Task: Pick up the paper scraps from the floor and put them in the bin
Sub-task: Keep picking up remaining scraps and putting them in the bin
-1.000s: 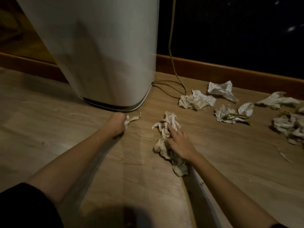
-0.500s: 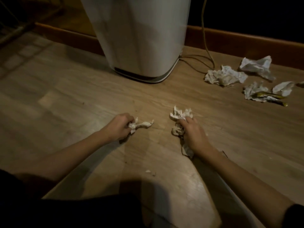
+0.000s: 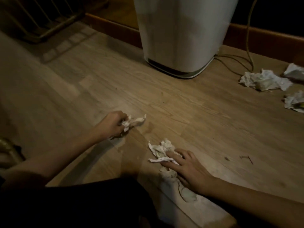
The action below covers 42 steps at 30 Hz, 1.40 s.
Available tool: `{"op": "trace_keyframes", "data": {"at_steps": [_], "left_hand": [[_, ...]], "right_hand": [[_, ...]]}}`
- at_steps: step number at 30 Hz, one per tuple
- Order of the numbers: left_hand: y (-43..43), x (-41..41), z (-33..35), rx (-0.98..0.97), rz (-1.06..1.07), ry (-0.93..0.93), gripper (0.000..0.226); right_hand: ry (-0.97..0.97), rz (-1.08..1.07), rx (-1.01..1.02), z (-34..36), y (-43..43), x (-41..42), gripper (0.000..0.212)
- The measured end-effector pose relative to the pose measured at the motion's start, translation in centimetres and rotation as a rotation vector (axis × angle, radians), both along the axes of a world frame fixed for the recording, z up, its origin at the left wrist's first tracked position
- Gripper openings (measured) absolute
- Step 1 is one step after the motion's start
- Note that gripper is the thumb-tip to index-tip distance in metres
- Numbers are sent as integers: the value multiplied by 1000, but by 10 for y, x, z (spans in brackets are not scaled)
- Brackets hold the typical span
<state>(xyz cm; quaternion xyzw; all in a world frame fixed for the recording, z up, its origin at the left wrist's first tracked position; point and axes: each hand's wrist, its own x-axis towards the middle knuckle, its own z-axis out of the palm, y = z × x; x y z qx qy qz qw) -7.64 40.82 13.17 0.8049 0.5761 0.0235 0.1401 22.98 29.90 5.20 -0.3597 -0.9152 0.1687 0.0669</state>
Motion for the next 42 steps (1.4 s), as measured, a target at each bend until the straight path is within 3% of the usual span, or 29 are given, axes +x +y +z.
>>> {"op": "trace_keyframes", "data": {"at_steps": [4,7,17,22,27,32,36,42], "left_hand": [[-45,13,-23,-136,-114,-56,43],[-64,22,-47,-199,-163,-32,33],[-73,35,-69,5,-253,-51,20],[-33,31,-46,29,-166,40,8],[17,55,0,58,-110,-34,35],[71,137,89,154,-275,-76,37],[105,232,151,187,-494,-24,25],[113,434,199,273,-718,-33,9]], "right_hand": [[154,95,-119,-2,21,2,45],[213,142,-112,-3,37,0,42],[293,-99,-95,7,77,4,42],[289,-241,-41,29,108,16,24],[233,-262,57,81,141,53,23],[143,-261,125,168,159,111,30],[41,-274,107,227,156,181,37],[147,-551,237,242,123,303,27]]}}
